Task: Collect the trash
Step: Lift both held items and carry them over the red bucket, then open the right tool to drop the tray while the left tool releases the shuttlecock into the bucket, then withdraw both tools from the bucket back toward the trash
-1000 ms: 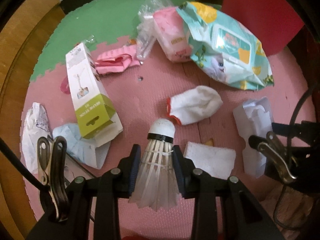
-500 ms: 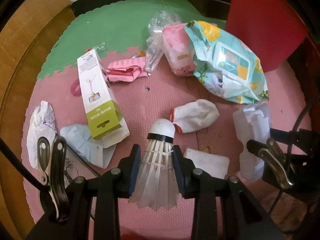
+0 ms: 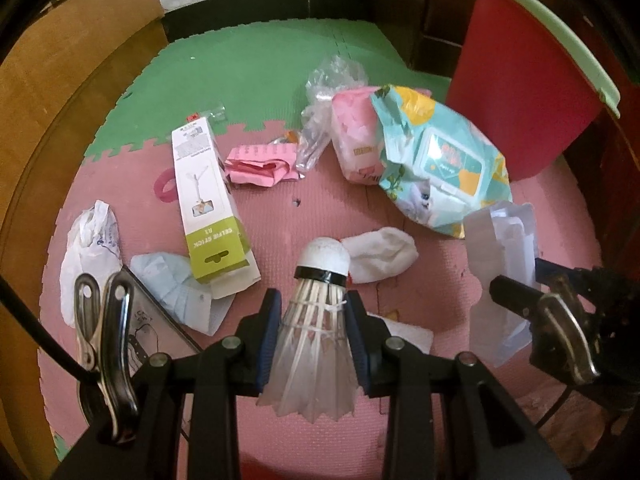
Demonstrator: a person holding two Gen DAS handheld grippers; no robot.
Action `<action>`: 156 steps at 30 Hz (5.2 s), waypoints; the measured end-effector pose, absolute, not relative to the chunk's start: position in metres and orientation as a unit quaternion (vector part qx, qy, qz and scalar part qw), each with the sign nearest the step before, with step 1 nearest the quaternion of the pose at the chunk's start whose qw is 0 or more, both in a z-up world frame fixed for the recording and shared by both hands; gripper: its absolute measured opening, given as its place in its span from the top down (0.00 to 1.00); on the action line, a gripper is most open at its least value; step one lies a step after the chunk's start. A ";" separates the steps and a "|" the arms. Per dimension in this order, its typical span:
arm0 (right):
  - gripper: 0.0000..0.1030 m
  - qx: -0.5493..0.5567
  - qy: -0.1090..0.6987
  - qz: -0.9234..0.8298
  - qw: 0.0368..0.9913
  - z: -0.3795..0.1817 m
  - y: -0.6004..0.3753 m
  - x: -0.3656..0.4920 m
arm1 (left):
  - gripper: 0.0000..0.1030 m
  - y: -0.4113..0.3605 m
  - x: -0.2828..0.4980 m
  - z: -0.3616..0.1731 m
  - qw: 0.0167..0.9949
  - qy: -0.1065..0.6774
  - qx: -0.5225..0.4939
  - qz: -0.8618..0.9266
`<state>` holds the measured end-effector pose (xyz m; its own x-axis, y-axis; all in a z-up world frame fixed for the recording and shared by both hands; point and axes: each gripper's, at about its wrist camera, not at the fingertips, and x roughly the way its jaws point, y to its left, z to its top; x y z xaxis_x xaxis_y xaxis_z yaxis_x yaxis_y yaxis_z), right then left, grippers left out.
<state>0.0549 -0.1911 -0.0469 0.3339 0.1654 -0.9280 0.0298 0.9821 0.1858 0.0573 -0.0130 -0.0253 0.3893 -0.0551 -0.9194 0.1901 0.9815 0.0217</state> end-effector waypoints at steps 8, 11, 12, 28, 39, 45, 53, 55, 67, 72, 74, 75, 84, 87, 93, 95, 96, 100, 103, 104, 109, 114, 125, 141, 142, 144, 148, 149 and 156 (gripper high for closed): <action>0.45 0.087 0.539 0.056 0.836 -0.019 -0.194 0.048 | 0.68 -0.014 0.050 0.004 0.849 0.521 0.046 -0.072; 0.45 0.094 0.523 0.064 0.845 -0.006 -0.197 0.045 | 0.68 -0.018 0.046 0.022 0.862 0.501 0.046 -0.068; 0.45 0.095 0.518 0.065 0.848 -0.003 -0.198 0.045 | 0.68 -0.019 0.045 0.027 0.865 0.495 0.047 -0.067; 0.45 0.124 0.399 0.067 0.906 0.093 -0.245 0.033 | 0.68 -0.078 0.042 0.102 0.888 0.447 0.030 -0.104; 0.45 0.132 0.328 0.039 0.935 0.146 -0.296 0.041 | 0.68 -0.135 0.067 0.142 0.900 0.414 0.041 -0.128; 0.45 0.139 0.304 0.006 0.943 0.161 -0.329 0.054 | 0.68 -0.162 0.087 0.148 0.899 0.412 0.031 -0.142; 0.45 0.140 0.304 -0.036 0.942 0.155 -0.360 0.080 | 0.68 -0.199 0.112 0.154 0.901 0.401 0.023 -0.167; 0.45 0.142 0.312 -0.043 0.938 0.150 -0.367 0.087 | 0.68 -0.211 0.119 0.155 0.900 0.398 0.026 -0.175; 0.45 0.151 0.323 -0.069 0.932 0.129 -0.397 0.110 | 0.68 -0.245 0.153 0.140 0.895 0.401 0.032 -0.192; 0.45 0.161 0.324 -0.071 0.930 0.120 -0.406 0.117 | 0.67 -0.251 0.160 0.133 0.898 0.393 0.041 -0.193; 0.45 0.164 0.324 -0.070 0.929 0.117 -0.409 0.119 | 0.67 -0.253 0.163 0.131 0.899 0.390 0.041 -0.193; 0.45 0.164 0.325 -0.070 0.929 0.116 -0.410 0.121 | 0.67 -0.253 0.164 0.131 0.900 0.388 0.040 -0.194; 0.44 0.171 0.311 -0.077 0.932 0.112 -0.416 0.122 | 0.67 -0.261 0.171 0.128 0.902 0.380 0.047 -0.199; 0.43 0.182 0.305 -0.078 0.932 0.112 -0.420 0.122 | 0.65 -0.261 0.173 0.128 0.901 0.383 0.045 -0.196; 0.41 0.192 0.298 -0.074 0.932 0.112 -0.421 0.122 | 0.56 -0.258 0.175 0.125 0.897 0.398 0.037 -0.191; 0.41 0.191 0.297 -0.070 0.933 0.111 -0.420 0.122 | 0.55 -0.259 0.175 0.124 0.896 0.399 0.039 -0.190; 0.41 0.190 0.297 -0.070 0.933 0.111 -0.420 0.121 | 0.55 -0.259 0.174 0.124 0.896 0.398 0.040 -0.190; 0.39 0.196 0.293 -0.069 0.933 0.111 -0.422 0.120 | 0.54 -0.259 0.174 0.126 0.897 0.398 0.042 -0.190; 0.39 0.200 0.290 -0.067 0.934 0.110 -0.423 0.119 | 0.52 -0.259 0.174 0.126 0.897 0.398 0.044 -0.188; 0.39 0.199 0.289 -0.066 0.934 0.110 -0.423 0.119 | 0.51 -0.258 0.174 0.126 0.897 0.399 0.044 -0.188; 0.37 0.205 0.283 -0.055 0.935 0.110 -0.424 0.118 | 0.49 -0.254 0.175 0.127 0.895 0.403 0.034 -0.190; 0.34 0.198 0.272 -0.039 0.941 0.115 -0.418 0.117 | 0.48 -0.250 0.176 0.128 0.896 0.402 0.031 -0.185; 0.34 0.223 0.244 -0.064 0.942 0.118 -0.431 0.102 | 0.48 -0.246 0.172 0.138 0.900 0.391 0.024 -0.189; 0.34 0.196 0.250 -0.058 0.946 0.119 -0.416 0.097 | 0.48 -0.232 0.175 0.150 0.905 0.389 0.009 -0.173; 0.34 0.194 0.250 -0.059 0.947 0.119 -0.415 0.097 | 0.48 -0.233 0.176 0.150 0.905 0.389 0.008 -0.175; 0.34 0.190 0.247 -0.063 0.948 0.120 -0.415 0.095 | 0.48 -0.237 0.179 0.151 0.905 0.388 0.008 -0.177; 0.34 0.187 0.246 -0.069 0.949 0.118 -0.417 0.094 | 0.48 -0.245 0.188 0.152 0.903 0.391 0.011 -0.180; 0.34 0.187 0.246 -0.070 0.948 0.117 -0.417 0.094 | 0.48 -0.246 0.189 0.152 0.903 0.390 0.010 -0.181; 0.34 0.188 0.256 -0.067 0.946 0.110 -0.418 0.098 | 0.48 -0.238 0.187 0.150 0.906 0.388 0.021 -0.167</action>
